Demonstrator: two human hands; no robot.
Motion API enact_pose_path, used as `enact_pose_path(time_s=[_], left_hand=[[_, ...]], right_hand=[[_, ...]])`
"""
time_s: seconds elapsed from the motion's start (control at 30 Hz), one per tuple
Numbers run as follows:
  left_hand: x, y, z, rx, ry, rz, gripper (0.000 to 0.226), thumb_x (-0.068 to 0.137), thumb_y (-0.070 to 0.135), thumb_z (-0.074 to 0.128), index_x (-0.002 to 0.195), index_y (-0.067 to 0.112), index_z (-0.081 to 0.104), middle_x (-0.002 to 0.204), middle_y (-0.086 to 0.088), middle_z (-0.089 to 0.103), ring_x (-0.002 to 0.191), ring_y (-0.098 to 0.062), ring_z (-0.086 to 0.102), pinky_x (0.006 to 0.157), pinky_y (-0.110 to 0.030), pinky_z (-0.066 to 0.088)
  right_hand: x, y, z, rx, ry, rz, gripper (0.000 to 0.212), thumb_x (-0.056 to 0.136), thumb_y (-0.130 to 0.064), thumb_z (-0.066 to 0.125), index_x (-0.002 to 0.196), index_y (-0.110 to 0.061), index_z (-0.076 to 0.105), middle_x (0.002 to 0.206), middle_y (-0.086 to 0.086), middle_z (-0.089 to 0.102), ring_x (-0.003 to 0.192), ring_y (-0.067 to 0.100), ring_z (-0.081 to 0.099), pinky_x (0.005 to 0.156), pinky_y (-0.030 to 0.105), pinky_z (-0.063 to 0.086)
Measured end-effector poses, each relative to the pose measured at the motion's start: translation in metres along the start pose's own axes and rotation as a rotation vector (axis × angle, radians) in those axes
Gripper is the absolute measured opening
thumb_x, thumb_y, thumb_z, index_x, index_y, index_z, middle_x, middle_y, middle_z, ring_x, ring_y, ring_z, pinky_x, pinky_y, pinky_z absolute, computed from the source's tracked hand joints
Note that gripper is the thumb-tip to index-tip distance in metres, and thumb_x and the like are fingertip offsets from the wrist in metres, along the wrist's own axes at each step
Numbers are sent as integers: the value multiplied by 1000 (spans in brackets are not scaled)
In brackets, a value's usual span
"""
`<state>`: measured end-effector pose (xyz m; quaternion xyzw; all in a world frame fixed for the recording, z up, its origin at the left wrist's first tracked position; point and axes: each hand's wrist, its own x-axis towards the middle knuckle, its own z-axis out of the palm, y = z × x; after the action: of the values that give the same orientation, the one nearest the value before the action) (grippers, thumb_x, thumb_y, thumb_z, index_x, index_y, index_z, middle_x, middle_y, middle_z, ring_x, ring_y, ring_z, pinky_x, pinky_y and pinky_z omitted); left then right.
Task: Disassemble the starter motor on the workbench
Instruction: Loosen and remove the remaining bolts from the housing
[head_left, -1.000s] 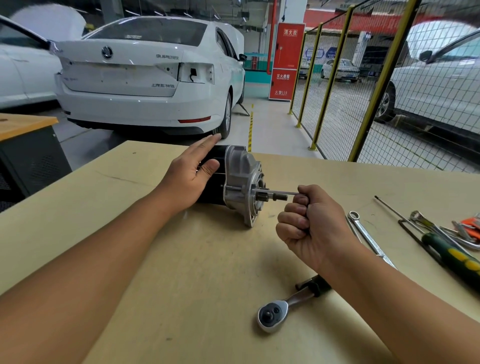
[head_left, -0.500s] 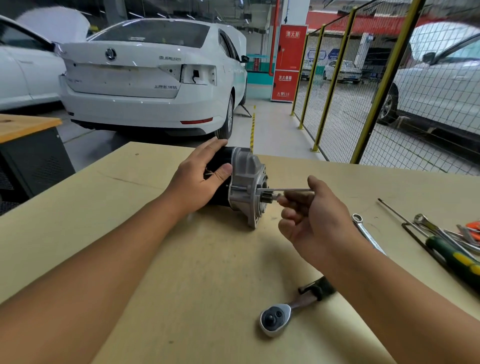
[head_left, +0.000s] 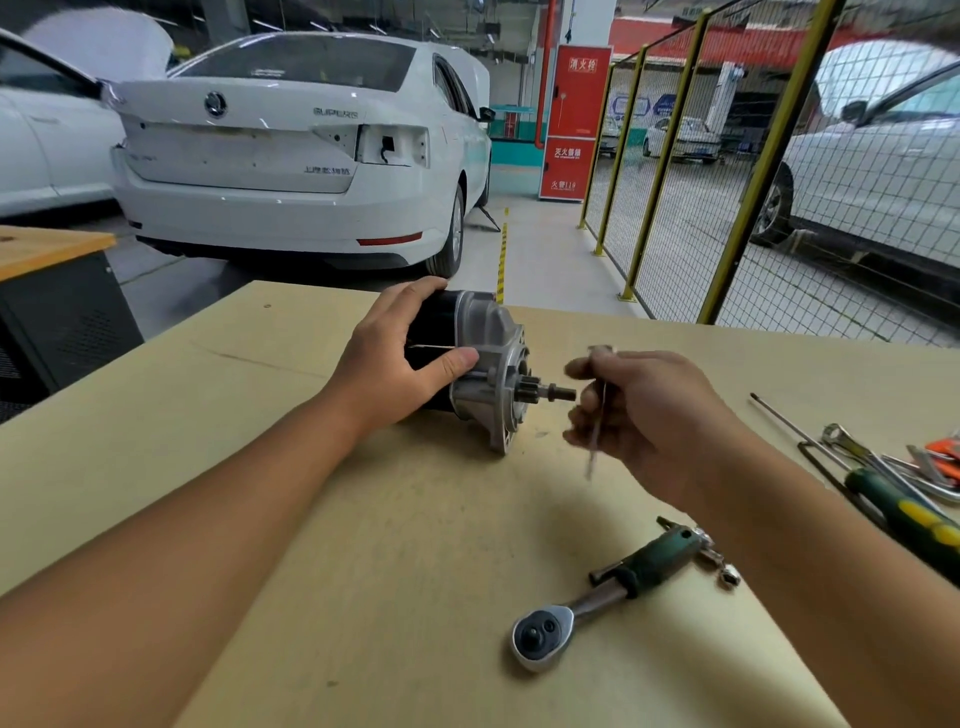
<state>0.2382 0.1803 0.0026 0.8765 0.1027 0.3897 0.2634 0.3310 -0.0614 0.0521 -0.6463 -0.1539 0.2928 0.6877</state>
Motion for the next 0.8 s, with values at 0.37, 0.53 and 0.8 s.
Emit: enact_pose_path(time_s=[0.37, 0.53, 0.8], left_hand=[[-14, 32, 12, 48, 91, 81, 76, 66, 72, 76, 127, 29, 57, 113, 10, 57, 101, -12, 58, 87, -41, 55], [-18, 38, 18, 59, 100, 68, 77, 67, 74, 73, 128, 31, 53, 117, 12, 55, 104, -12, 57, 85, -44, 56], [-20, 38, 19, 52, 96, 64, 78, 70, 73, 71, 133, 32, 49, 123, 10, 54, 108, -12, 57, 81, -45, 58]], right_hand=[[0, 9, 7, -501, -23, -30, 18, 101, -23, 43, 98, -9, 54, 53, 7, 45, 37, 14, 30, 43, 20, 24], [-1, 7, 2, -495, 5, -95, 18, 102, -15, 47, 93, -2, 57, 48, 10, 57, 36, 22, 46, 38, 25, 36], [-8, 6, 2, -131, -9, -44, 16, 96, -5, 65, 99, 11, 64, 66, 17, 59, 50, 26, 64, 50, 35, 56]])
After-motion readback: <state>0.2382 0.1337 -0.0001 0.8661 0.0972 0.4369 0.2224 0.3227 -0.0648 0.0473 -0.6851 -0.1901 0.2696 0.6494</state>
